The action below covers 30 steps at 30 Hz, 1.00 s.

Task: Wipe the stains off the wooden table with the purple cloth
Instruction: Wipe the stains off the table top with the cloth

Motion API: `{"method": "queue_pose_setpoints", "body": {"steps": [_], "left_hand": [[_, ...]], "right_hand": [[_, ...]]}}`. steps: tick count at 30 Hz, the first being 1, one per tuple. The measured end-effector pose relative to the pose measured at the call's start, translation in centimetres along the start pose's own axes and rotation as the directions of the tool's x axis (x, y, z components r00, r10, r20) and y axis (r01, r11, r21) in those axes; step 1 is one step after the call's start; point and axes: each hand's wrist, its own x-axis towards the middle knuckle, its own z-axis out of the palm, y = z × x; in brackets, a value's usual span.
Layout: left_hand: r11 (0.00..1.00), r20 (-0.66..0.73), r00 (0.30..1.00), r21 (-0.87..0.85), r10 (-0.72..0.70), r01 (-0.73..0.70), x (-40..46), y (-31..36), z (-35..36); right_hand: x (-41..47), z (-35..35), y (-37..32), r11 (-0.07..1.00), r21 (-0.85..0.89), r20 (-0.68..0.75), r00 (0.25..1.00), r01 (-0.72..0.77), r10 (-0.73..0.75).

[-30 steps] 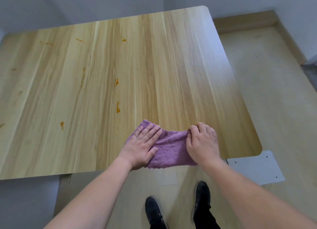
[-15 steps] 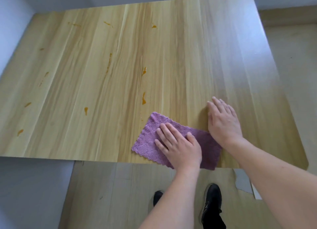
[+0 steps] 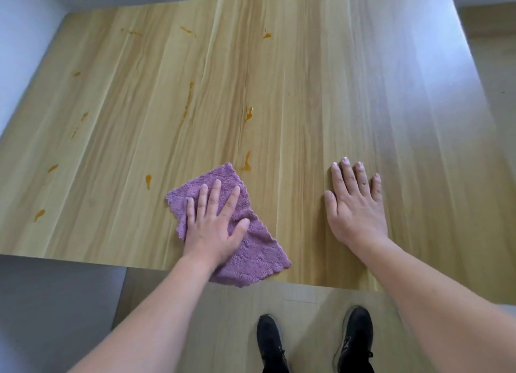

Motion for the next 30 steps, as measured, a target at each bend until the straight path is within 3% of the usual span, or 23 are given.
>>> {"method": "queue_pose_setpoints", "body": {"steps": [4,9,13,18,23,30], "left_hand": [[0.987,-0.103,0.982,-0.036,-0.16,0.157,0.1,7.2,0.3],[0.972,-0.102,0.969,-0.051,0.224,-0.23,0.2,15.4,0.9],[0.903,-0.09,0.899,0.004,0.429,-0.431,2.3,10.5,0.3],[0.983,-0.103,0.978,-0.001,0.183,-0.184,5.2,-1.1,-1.2],[0.999,-0.134,0.991,-0.05,0.014,-0.021,5.7,3.2,-1.3],[0.914,-0.075,0.911,0.05,0.406,-0.403,8.5,13.3,-1.4]], "right_hand": [[0.1,0.1,-0.1,1.0,-0.005,-0.005,1.0,0.003,-0.003],[0.4,-0.2,-0.3,1.0,0.001,-0.017,1.0,-0.015,0.015],[0.3,-0.3,-0.4,1.0,-0.003,-0.019,1.0,-0.008,0.008],[0.1,-0.3,-0.8,1.0,-0.001,-0.008,1.0,-0.021,0.021],[0.1,-0.5,-0.6,1.0,-0.007,0.0,1.0,-0.028,0.028],[0.3,-0.6,-0.6,1.0,-0.019,-0.026,0.999,-0.018,0.018]]}}
